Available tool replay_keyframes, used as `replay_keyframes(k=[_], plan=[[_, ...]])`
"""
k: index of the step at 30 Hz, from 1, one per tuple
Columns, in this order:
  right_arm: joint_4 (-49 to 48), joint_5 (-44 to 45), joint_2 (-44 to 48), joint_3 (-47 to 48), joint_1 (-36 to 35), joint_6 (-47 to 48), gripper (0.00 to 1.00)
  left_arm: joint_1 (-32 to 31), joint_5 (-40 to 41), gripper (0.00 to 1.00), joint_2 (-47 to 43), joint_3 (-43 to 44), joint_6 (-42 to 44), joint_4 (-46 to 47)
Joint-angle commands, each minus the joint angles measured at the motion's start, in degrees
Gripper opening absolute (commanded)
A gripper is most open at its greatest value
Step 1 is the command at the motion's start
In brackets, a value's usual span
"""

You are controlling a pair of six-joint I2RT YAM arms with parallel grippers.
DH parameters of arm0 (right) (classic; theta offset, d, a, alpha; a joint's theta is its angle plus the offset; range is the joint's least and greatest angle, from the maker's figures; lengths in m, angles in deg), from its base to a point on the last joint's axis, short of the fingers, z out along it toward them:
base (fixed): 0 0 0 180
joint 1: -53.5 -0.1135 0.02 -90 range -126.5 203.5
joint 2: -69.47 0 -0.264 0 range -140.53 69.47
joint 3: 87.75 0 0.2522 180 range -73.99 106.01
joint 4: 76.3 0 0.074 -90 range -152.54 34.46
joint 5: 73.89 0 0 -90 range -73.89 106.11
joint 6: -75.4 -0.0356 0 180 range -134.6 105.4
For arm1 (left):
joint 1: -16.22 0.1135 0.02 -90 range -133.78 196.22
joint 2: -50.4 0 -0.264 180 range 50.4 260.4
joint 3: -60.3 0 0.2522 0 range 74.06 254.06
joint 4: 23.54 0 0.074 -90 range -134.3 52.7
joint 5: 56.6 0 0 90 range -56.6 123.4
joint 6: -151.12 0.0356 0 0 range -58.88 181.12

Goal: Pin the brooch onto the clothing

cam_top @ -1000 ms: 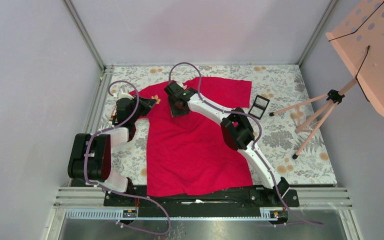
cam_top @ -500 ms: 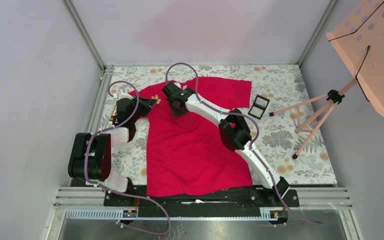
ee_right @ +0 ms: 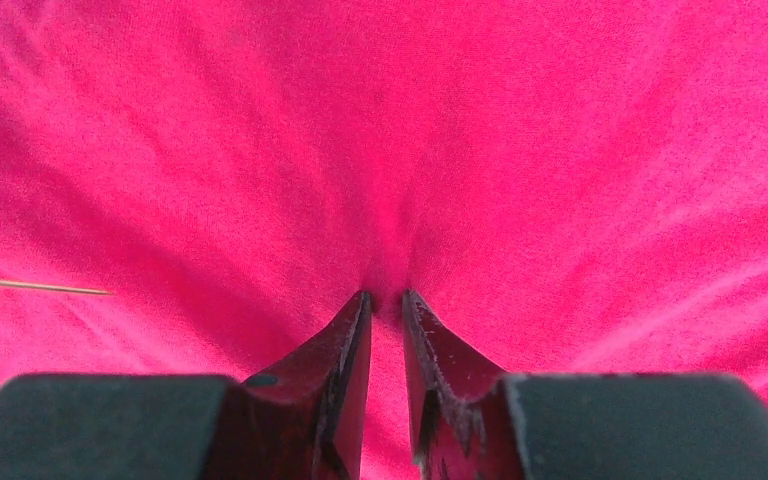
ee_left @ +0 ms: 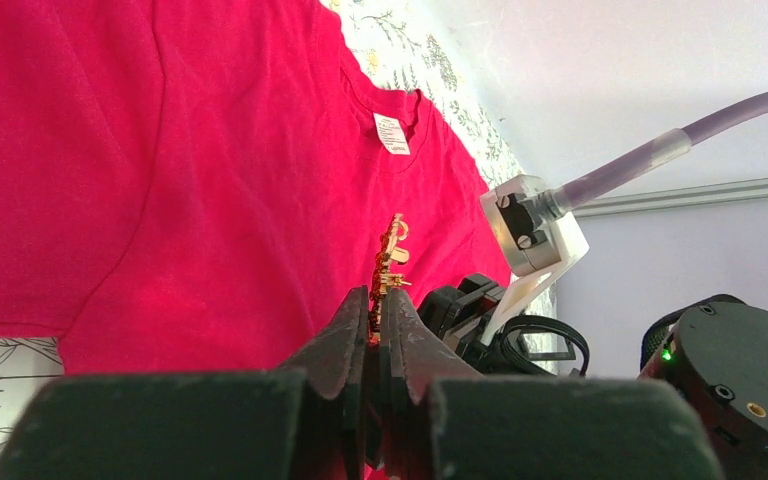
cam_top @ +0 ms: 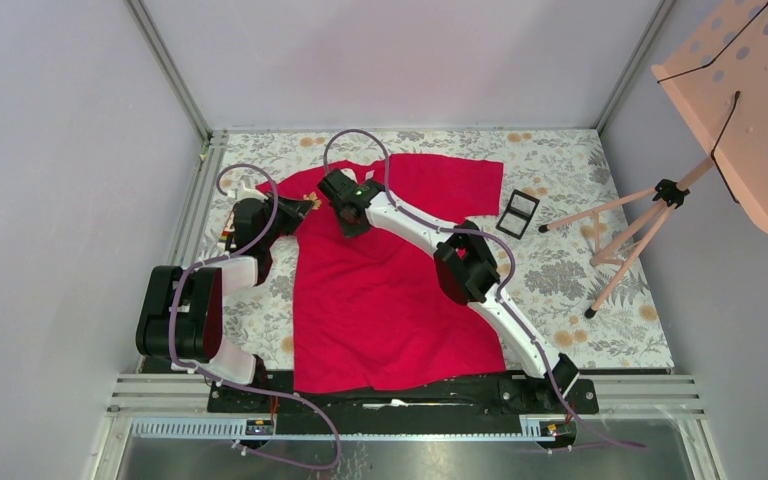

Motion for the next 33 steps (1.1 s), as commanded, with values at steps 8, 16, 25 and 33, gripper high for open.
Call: replay_keyframes(k=[8,16,25,33], plan=[[2.6,3.3,-1.9,4.4,-0.8,0.8,0.00,0.3,0.0,0.00,-1.2,-0.6,0.1,4.3],[-5.8,-3.3,6.1,-5.4,1.6,-5.1,0.00,0.3,-0.6,0.00,-1.1,-2.9,0.6,6.9],[-19.4,-12.6,15.0,-18.7,5.8,-13.2,0.00,-0.4,-1.9,0.00,2.8,-2.9,-1.9,13.4],[-31.6,-19.2,20.5,-30.2,8.2,-20.3,0.00,-1.8,-0.7,0.00,6.0,-4.1,-3.8,18.4]])
